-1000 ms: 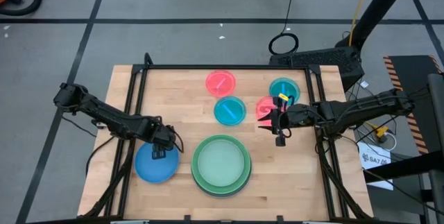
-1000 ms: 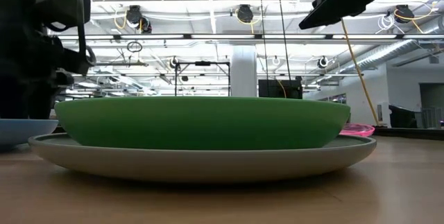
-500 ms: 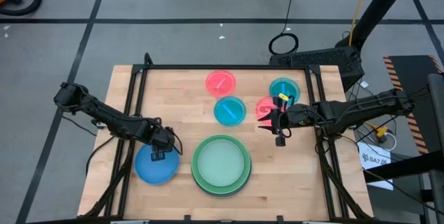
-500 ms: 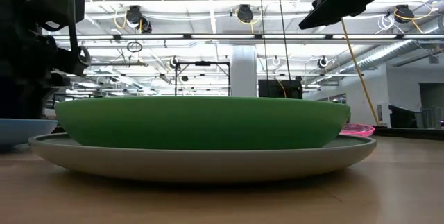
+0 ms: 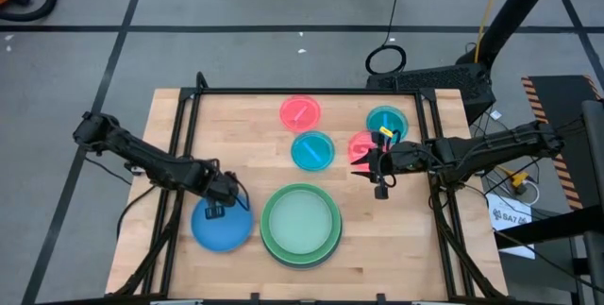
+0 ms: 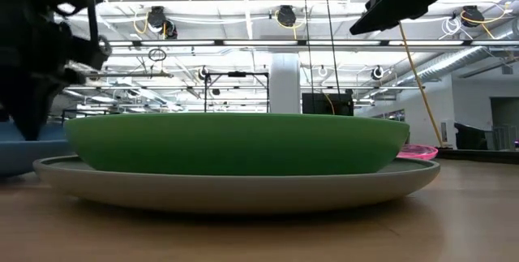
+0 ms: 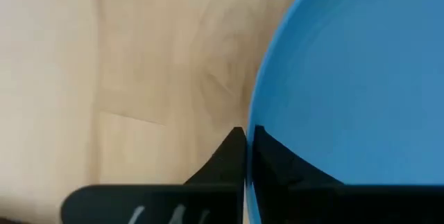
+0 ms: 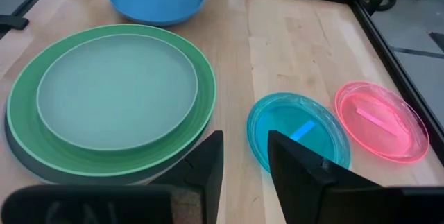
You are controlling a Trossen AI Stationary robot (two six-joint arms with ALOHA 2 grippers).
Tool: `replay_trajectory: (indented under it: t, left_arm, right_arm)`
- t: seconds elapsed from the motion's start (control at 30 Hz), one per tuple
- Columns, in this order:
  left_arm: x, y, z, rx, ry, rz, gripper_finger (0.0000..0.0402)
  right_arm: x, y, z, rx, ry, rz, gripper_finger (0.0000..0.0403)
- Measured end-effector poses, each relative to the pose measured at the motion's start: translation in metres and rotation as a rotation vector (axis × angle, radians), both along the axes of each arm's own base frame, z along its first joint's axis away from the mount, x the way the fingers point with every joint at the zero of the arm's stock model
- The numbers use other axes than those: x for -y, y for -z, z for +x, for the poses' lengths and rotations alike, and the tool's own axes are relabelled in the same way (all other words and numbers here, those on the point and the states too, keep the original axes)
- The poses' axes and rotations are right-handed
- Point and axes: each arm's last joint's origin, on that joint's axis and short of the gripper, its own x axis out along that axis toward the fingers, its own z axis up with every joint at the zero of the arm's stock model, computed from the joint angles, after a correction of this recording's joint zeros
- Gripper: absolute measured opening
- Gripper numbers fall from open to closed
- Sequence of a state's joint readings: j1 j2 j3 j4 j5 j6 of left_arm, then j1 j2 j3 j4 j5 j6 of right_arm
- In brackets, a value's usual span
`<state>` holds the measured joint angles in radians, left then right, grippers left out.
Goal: Stack plastic plates
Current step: Stack the blue plate on top of the light blue plate
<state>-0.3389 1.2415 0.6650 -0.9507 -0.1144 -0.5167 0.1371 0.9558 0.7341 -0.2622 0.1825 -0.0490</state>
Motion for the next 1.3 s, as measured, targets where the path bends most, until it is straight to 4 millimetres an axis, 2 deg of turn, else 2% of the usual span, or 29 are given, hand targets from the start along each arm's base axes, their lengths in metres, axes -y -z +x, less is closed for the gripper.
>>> replay_trajectory:
  t: [0.27, 0.8, 0.97, 1.1, 1.2, 1.3]
  left_arm:
    - [-0.001, -0.034, 0.007, 0.006, 0.002, 0.121, 0.0010]
    - [-0.001, -0.096, 0.018, 0.102, 0.013, 0.231, 0.0010]
    - [-0.001, -0.127, 0.024, 0.226, 0.009, 0.257, 0.0010]
    - [-0.002, -0.151, 0.040, 0.438, -0.055, 0.238, 0.0010]
    - [-0.002, -0.161, 0.055, 0.606, -0.109, 0.190, 0.0010]
    - [-0.001, -0.163, 0.068, 0.692, -0.147, 0.157, 0.0010]
  right_arm:
    - [0.000, 0.000, 0.000, -0.002, 0.000, 0.000, 0.0109]
    - [0.000, 0.000, 0.000, -0.003, 0.002, 0.003, 0.0109]
    - [0.000, 0.000, 0.000, -0.004, 0.002, 0.003, 0.0109]
    - [0.000, 0.000, 0.000, -0.004, 0.002, 0.003, 0.0109]
    - [0.000, 0.000, 0.000, -0.004, 0.002, 0.003, 0.0109]
    - [0.000, 0.000, 0.000, -0.004, 0.002, 0.003, 0.0109]
